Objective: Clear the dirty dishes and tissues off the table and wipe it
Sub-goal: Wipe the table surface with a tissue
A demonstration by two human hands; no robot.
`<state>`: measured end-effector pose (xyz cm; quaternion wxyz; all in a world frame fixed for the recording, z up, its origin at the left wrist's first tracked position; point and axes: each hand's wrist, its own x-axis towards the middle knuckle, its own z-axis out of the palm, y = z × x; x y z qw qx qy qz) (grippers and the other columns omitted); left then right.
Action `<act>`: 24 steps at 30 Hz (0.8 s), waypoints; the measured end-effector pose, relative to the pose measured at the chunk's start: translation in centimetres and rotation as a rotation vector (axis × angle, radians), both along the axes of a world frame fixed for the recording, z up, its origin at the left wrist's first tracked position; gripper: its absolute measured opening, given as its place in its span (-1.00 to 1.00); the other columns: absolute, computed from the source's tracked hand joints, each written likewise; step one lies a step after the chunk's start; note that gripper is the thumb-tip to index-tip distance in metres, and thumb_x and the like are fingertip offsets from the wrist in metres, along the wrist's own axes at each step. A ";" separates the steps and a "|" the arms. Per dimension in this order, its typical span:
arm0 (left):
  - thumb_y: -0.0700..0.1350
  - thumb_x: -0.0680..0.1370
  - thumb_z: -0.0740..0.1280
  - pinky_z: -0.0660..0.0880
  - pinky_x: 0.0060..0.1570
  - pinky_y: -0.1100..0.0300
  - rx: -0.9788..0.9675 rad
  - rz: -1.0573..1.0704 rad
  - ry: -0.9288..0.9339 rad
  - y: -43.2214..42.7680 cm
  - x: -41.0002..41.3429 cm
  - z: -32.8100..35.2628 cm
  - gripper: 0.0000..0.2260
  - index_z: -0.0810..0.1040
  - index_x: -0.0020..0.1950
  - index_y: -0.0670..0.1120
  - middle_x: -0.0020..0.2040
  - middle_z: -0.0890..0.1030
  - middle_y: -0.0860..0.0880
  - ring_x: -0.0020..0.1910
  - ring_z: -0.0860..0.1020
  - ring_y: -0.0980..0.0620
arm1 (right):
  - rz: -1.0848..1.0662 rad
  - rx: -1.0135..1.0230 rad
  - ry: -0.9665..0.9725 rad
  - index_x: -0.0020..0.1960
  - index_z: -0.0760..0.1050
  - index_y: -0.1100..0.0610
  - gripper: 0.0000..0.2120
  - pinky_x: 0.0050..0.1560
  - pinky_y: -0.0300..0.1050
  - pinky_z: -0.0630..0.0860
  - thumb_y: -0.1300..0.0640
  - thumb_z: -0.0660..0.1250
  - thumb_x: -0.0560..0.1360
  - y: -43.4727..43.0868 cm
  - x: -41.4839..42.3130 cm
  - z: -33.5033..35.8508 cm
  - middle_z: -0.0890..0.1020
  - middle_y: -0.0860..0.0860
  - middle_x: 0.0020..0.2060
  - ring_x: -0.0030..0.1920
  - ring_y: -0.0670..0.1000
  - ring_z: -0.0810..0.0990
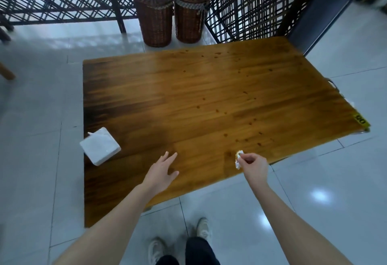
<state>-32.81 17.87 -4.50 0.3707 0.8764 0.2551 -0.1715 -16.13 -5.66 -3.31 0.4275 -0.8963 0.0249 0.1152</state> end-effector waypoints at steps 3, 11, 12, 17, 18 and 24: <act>0.01 0.60 0.28 0.25 0.45 -0.07 0.018 0.007 0.014 -1.1 1.3 -0.1 -0.40 0.08 0.58 0.10 0.59 0.03 -0.02 0.56 0.06 -0.05 | -0.002 -0.062 -0.010 -0.04 0.66 0.21 -0.89 -0.17 -0.24 0.52 0.23 0.43 0.46 -1.7 1.3 -0.8 0.67 0.02 -0.19 -0.22 -0.08 0.59; 0.00 0.58 0.34 0.24 0.46 -0.05 0.031 0.060 0.014 -5.5 7.0 0.0 -0.36 0.09 0.57 0.12 0.59 0.02 -0.01 0.56 0.06 -0.07 | 0.101 -0.071 0.037 -0.03 0.66 0.20 -0.89 -0.20 -0.31 0.46 0.26 0.42 0.46 -4.6 7.0 -1.8 0.67 0.02 -0.15 -0.20 -0.09 0.57; 0.00 0.56 0.35 0.23 0.46 -0.06 0.020 0.065 0.010 -6.2 7.6 -0.2 -0.34 0.09 0.57 0.12 0.59 0.01 -0.01 0.56 0.05 -0.07 | 0.115 -0.080 0.050 -0.03 0.66 0.20 -0.90 -0.16 -0.27 0.47 0.25 0.42 0.46 -4.5 7.6 -2.1 0.67 0.02 -0.15 -0.18 -0.08 0.57; 0.00 0.52 0.40 0.08 0.51 -0.08 0.080 0.045 0.046 -7.9 8.9 -2.1 -0.28 0.08 0.57 0.15 0.60 -0.06 -0.02 0.57 -0.05 -0.06 | 0.173 -0.142 0.076 -0.02 0.66 0.19 -0.90 -0.19 -0.36 0.38 0.24 0.42 0.47 -4.5 9.3 -4.3 0.66 -0.02 -0.16 -0.24 -0.18 0.51; 0.02 0.52 0.41 0.03 0.50 -0.08 0.112 0.042 0.057 -7.9 9.0 -2.3 -0.27 0.07 0.57 0.15 0.60 -0.09 -0.03 0.57 -0.08 -0.06 | 0.177 -0.152 0.084 -0.01 0.66 0.20 -0.89 -0.17 -0.33 0.39 0.25 0.41 0.47 -4.6 9.5 -4.7 0.67 0.00 -0.14 -0.22 -0.15 0.52; 0.08 0.52 0.38 -0.05 0.50 -0.10 0.190 -0.011 0.174 -7.4 9.2 -2.8 -0.26 0.01 0.57 0.16 0.60 -0.14 -0.03 0.57 -0.12 -0.08 | 0.161 -0.214 0.046 -0.01 0.64 0.24 -0.89 -0.15 -0.19 0.43 0.27 0.37 0.50 -3.5 8.9 -6.2 0.67 0.09 -0.12 -0.17 -0.03 0.54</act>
